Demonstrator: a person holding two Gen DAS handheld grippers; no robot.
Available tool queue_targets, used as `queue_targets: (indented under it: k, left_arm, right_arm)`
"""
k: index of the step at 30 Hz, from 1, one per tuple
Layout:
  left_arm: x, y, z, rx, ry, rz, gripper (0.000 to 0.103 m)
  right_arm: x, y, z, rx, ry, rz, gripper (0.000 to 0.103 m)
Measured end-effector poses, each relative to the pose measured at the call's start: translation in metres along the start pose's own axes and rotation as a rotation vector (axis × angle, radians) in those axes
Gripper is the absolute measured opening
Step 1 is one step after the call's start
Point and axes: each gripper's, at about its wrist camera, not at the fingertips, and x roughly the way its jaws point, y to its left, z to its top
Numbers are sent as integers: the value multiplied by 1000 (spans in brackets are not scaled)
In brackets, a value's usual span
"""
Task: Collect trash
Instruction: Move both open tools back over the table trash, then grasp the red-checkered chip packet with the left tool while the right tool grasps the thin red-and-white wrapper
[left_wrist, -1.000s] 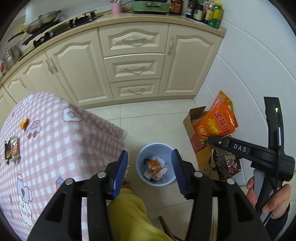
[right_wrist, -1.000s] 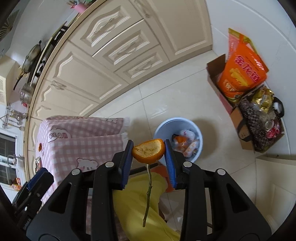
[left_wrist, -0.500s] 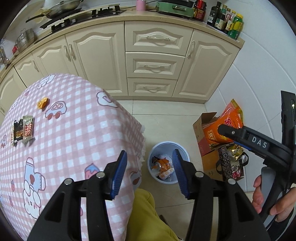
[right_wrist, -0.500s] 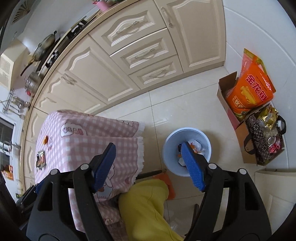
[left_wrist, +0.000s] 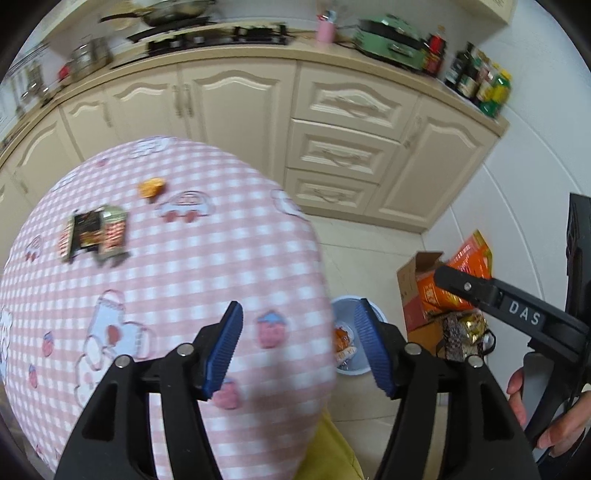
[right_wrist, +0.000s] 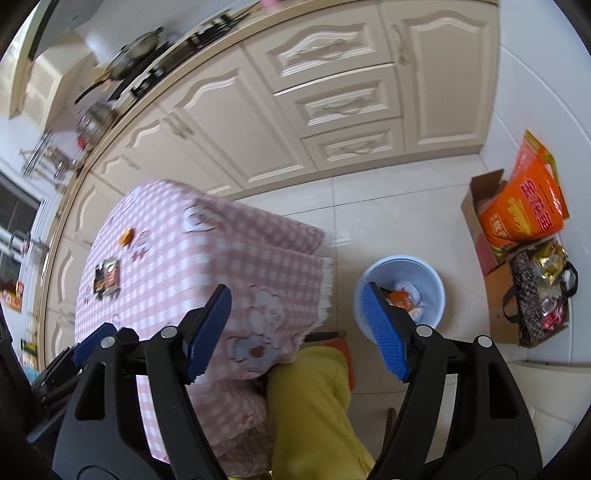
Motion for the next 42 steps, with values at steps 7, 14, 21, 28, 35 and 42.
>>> queue_targets:
  k: [7, 14, 21, 28, 35, 42]
  left_arm:
    - [-23, 66, -7, -105, -38, 54, 66]
    - [-38, 144, -17, -241, -57, 106, 66]
    - [-48, 222, -18, -360, -63, 170, 68]
    - [-47, 278, -12, -430, -58, 206, 69]
    - [-32, 308, -2, -462, -30, 197, 69]
    - [-11, 309, 6, -443, 10, 185, 69]
  right_arm:
    - [13, 65, -9, -129, 35, 19, 73]
    - [36, 154, -17, -306, 96, 47, 73]
    - [68, 234, -15, -403, 143, 57, 73]
    - [121, 283, -10, -470, 187, -27, 73]
    - [164, 305, -8, -507, 206, -85, 73]
    - [188, 321, -17, -614, 149, -157, 38]
